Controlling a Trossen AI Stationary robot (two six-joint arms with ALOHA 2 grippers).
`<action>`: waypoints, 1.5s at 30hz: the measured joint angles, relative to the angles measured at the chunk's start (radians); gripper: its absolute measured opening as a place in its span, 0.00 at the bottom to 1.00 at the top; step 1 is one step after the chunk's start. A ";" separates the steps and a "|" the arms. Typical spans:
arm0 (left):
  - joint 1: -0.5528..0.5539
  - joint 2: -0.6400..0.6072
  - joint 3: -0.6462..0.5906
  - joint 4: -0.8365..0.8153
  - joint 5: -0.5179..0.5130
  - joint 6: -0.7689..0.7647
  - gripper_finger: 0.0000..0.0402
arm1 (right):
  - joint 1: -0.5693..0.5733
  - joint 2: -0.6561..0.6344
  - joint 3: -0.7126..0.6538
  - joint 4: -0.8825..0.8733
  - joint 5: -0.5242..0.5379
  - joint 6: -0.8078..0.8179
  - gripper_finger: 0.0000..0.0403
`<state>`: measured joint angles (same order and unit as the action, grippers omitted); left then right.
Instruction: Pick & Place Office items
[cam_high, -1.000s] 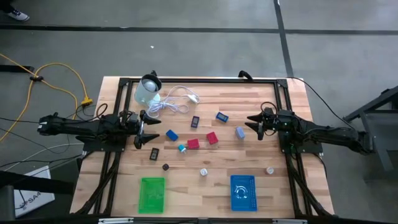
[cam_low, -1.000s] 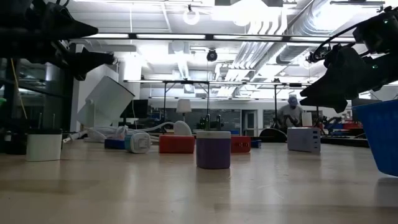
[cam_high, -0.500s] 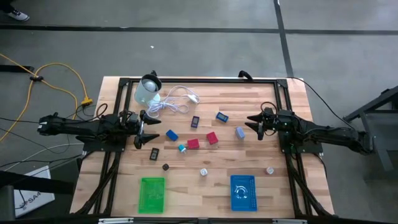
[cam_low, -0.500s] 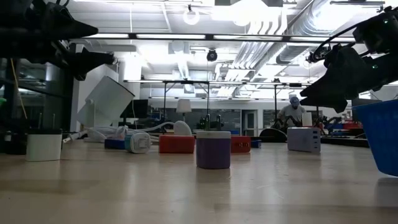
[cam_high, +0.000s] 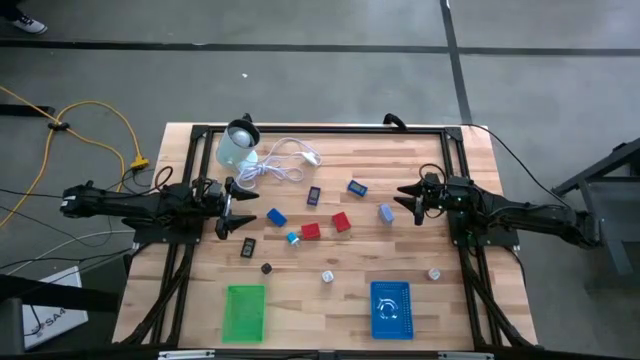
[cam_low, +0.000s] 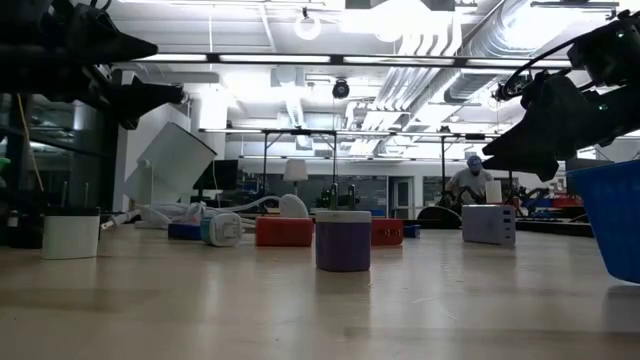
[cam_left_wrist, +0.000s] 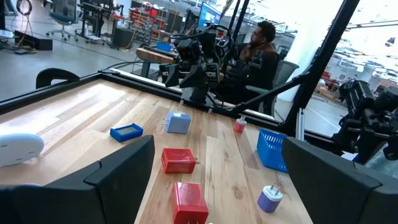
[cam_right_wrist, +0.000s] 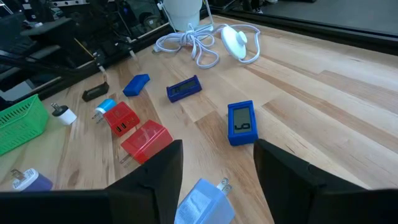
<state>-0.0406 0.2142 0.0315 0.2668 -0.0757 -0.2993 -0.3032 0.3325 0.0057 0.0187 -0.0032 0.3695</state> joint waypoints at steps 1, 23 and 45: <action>0.000 0.000 0.000 0.000 0.000 0.000 0.86 | 0.000 0.000 0.000 0.000 0.000 0.000 0.46; -0.003 0.000 0.000 0.057 -0.004 0.013 0.86 | 0.000 0.000 0.000 0.000 0.000 0.000 0.46; 0.003 0.070 0.058 0.052 -0.118 0.190 0.86 | 0.000 0.000 0.000 0.000 0.000 0.000 0.46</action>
<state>-0.0376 0.2846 0.0891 0.3189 -0.1936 -0.1094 -0.3031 0.3328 0.0059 0.0185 -0.0036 0.3695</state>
